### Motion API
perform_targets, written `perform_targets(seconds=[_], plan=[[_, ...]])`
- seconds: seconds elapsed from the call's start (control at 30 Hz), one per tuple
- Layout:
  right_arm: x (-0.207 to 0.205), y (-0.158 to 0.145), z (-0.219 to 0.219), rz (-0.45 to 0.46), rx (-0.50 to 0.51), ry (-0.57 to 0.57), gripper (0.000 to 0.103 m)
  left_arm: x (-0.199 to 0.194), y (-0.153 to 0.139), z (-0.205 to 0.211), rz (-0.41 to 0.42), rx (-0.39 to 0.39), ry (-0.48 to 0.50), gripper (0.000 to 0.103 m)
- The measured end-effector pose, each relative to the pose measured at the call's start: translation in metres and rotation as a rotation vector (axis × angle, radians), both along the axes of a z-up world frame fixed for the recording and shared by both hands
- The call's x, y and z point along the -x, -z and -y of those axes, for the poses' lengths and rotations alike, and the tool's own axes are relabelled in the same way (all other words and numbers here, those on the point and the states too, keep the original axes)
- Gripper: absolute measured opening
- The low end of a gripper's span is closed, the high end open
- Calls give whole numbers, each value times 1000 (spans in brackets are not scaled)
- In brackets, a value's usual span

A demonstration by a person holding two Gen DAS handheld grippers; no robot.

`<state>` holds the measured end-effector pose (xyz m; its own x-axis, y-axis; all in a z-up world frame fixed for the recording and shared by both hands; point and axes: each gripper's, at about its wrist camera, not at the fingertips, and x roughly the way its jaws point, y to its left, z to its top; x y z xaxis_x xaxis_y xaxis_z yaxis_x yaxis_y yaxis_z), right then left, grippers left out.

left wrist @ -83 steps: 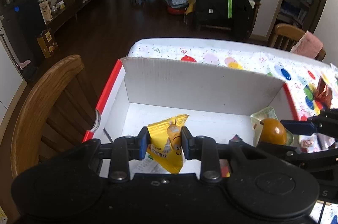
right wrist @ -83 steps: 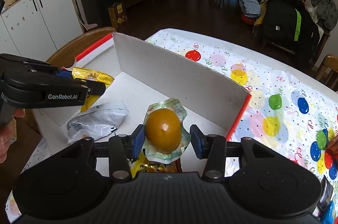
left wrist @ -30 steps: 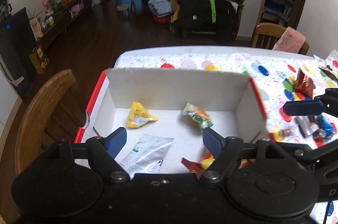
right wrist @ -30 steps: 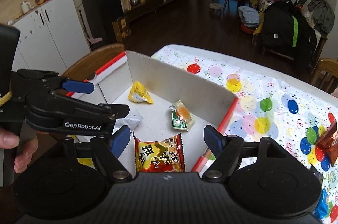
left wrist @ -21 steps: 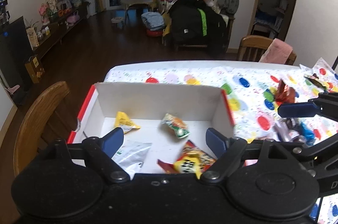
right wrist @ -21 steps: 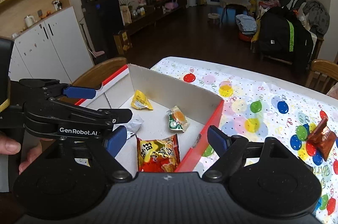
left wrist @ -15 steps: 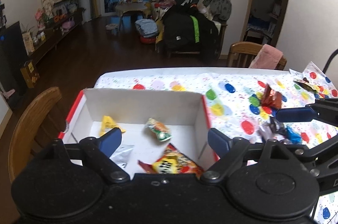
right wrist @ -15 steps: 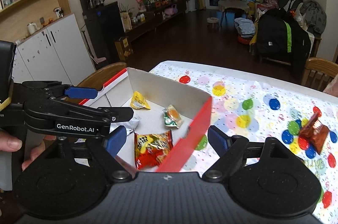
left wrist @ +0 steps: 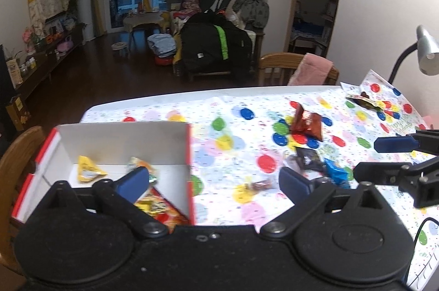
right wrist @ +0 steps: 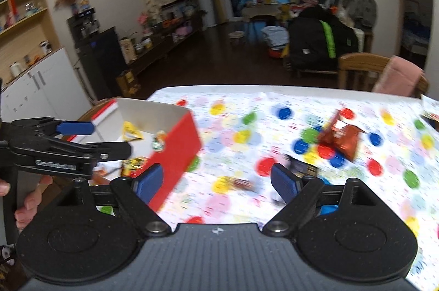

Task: Organize snacks
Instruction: 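Grasp the black chocolate packet with the left tool while the right tool grasps the blue cookie packet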

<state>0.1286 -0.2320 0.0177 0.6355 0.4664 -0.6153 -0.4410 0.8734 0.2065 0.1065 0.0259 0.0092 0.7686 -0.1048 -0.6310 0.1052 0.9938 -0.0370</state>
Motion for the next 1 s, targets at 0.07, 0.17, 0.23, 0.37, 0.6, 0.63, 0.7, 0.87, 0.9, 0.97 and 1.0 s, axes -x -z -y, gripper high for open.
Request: perform_targets(seconds=[0.07,0.17,0.23,0.37,0.6,0.63,0.7,0.87,0.9,0.97,1.0], plan=[[0,5,17,-7,8,25,86,2,3,12,11,-2,17,103],[-2,13,41,-14,25,66,86,2,11,32,-4,-3,27,103],[-3,20,55,-5,44,94,86,1,17,43,-16,3,28,103],[-8,38,82,-19,82,134,86,-4,30,66,-35,13,29,103],[-28,67,118,-90,56,185,86,-27,46,101,-61,40,61,103],[-31,70,120,-96,57,192,86,-31,47,107,-66,41,68,103],[-37,77,123,-106,56,195,86,-42,51,118,-70,35,78,103],[-52,96,125,-125,67,189,86,-71,64,139,-102,47,79,103],[-55,100,125,-128,73,189,86,-77,67,143,-108,46,79,103],[-61,107,123,-141,76,189,86,-88,72,150,-117,37,81,103],[-64,111,123,-148,74,184,86,-93,75,153,-120,32,82,103]])
